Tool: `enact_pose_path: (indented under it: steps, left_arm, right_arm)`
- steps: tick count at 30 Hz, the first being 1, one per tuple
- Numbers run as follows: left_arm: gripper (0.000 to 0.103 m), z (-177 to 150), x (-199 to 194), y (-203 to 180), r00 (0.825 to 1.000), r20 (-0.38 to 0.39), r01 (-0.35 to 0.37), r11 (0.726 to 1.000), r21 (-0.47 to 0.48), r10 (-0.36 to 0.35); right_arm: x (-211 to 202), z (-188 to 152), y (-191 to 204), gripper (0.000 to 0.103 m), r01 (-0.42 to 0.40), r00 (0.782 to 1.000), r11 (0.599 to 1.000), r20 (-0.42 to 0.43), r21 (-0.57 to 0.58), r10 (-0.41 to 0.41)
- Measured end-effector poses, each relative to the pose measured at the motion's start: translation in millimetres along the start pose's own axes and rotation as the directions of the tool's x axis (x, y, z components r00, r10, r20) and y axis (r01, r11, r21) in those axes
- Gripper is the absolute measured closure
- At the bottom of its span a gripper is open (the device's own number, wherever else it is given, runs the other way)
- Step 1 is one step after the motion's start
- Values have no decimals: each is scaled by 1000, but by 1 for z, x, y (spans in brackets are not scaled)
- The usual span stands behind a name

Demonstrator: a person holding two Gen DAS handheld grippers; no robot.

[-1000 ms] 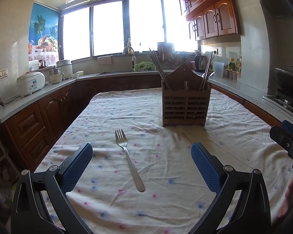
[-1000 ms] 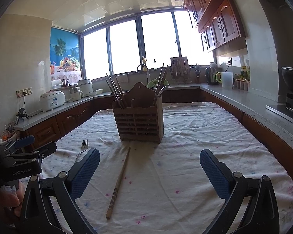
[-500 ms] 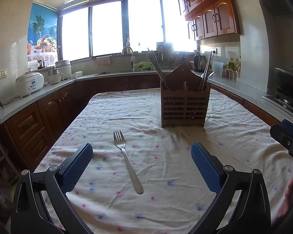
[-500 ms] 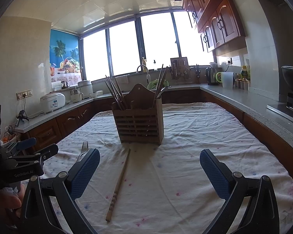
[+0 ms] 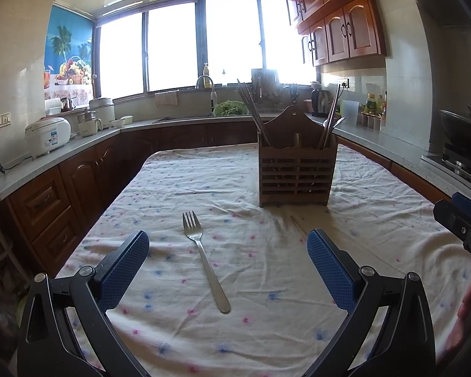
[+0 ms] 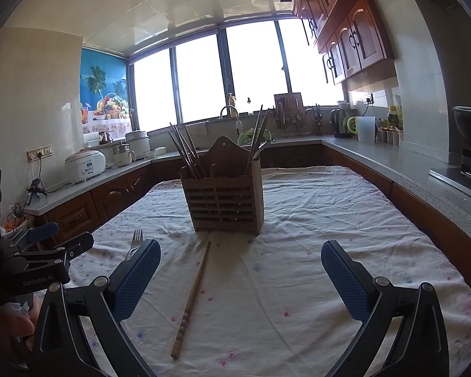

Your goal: Organize utensils

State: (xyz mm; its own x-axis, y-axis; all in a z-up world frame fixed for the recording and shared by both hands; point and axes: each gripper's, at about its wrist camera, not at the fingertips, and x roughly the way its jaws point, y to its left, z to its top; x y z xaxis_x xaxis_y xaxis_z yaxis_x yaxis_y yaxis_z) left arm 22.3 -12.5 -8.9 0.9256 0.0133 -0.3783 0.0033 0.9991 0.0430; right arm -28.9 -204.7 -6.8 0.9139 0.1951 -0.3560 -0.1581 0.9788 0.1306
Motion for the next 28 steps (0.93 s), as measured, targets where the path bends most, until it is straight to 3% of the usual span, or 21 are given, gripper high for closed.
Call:
enact_pose_path:
  steps: [28]
  left_arm:
    - [0,1,14,6,999,-39,16,1000,-26,-17]
  right_arm:
    - [14,5,-8,0,25,999,999,-48,22,-24]
